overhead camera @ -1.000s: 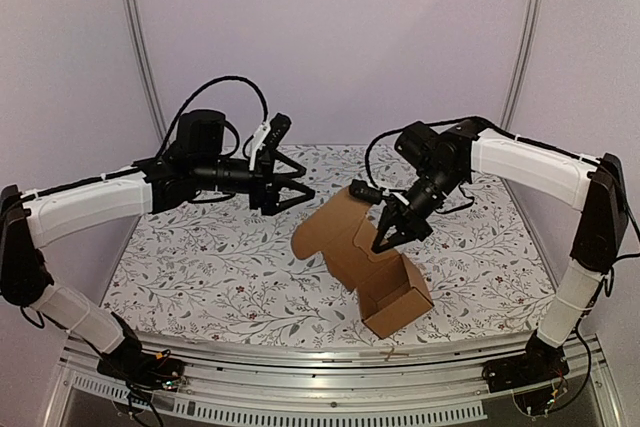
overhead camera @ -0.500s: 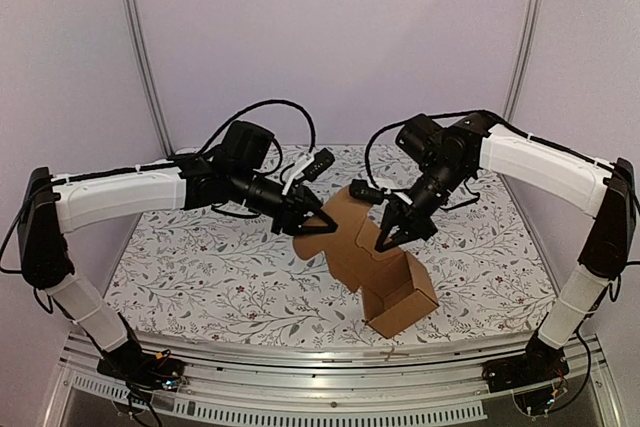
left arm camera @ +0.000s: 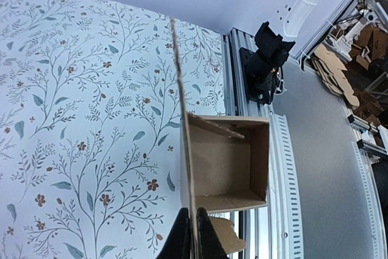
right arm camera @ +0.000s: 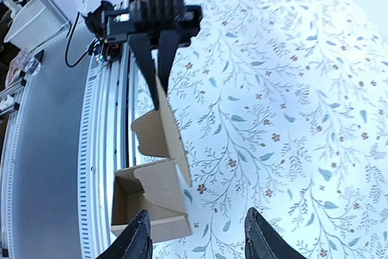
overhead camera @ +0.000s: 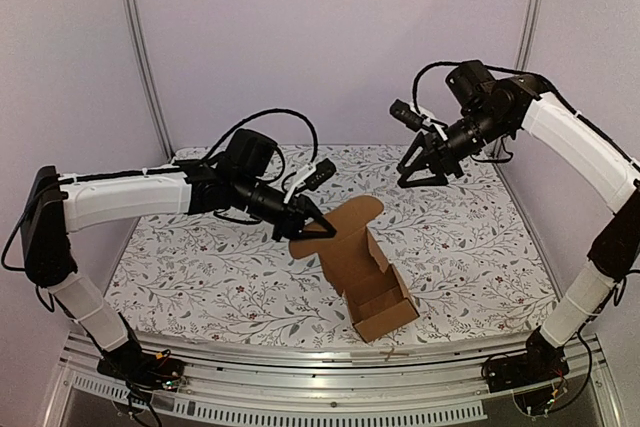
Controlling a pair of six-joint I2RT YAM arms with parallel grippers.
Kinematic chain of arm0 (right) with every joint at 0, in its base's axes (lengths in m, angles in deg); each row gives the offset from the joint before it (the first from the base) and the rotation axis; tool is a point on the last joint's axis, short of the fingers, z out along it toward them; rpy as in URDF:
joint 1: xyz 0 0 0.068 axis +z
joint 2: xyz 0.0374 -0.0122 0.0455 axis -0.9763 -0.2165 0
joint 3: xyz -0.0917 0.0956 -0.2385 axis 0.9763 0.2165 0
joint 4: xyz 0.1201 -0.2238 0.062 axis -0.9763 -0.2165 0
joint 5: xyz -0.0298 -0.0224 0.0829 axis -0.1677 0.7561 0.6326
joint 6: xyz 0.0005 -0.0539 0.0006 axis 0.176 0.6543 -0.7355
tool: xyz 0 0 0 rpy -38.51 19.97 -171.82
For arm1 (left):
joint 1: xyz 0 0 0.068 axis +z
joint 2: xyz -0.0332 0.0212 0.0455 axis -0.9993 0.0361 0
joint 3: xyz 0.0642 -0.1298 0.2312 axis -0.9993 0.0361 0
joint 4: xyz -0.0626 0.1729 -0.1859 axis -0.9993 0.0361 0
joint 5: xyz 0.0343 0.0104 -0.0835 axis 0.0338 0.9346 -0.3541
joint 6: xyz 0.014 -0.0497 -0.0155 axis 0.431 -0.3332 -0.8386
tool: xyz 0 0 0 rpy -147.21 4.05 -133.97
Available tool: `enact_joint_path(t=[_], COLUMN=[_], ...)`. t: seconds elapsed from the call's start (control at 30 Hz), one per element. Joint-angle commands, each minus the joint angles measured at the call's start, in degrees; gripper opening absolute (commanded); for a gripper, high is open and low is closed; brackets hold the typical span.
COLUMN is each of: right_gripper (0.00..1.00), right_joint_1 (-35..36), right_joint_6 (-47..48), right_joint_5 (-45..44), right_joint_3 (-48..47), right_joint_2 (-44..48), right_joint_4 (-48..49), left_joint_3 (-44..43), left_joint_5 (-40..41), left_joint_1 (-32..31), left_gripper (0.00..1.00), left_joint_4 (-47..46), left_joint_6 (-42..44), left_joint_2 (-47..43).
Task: Fold the paper box
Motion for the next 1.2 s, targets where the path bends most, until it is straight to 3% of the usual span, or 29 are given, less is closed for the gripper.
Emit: enact_joint_path(t=[0.0,0.2,0.47,0.93,1.0,1.17], right_gripper=[0.50,0.46,0.43,0.54,0.60,0.58], right_joint_1=[-1.01,0.01,5.28,6.06,6.44,7.96], right_joint_6=[-6.98,-11.60,-6.81,3.59,4.12,0.16], right_joint_5=[0.73,-2.47,0.36,9.11,9.56,6.81], right_joint_3=[-1.91,-3.99,-2.93,-2.61,-2.16,-0.32], right_joint_2=[-1.28,-7.07,-7.74,-7.39,-7.23,-7.37], right_joint_4=[4.86,6.63,2.89,-6.33,-6.24,-0.81], left_joint_3=[0.55,0.69,0.86,0.66,0.68,0.83], left_joint_5=[0.87,0.63,2.19,1.89,1.13,-1.84], left_joint_1=[-0.32,-0.32,-0.14,1.00,1.00,0.92], left_gripper=[0.05,0.01,0.00,0.00,0.00,0.00], left_joint_4=[0.32,0.77,-0.57,-1.45,-1.52,-1.98], left_joint_6=[2.69,3.76,1.82,-0.43,-0.52,-0.40], left_joint_2=[-1.58,-2.88,-2.88,-2.36,-2.25,-2.41])
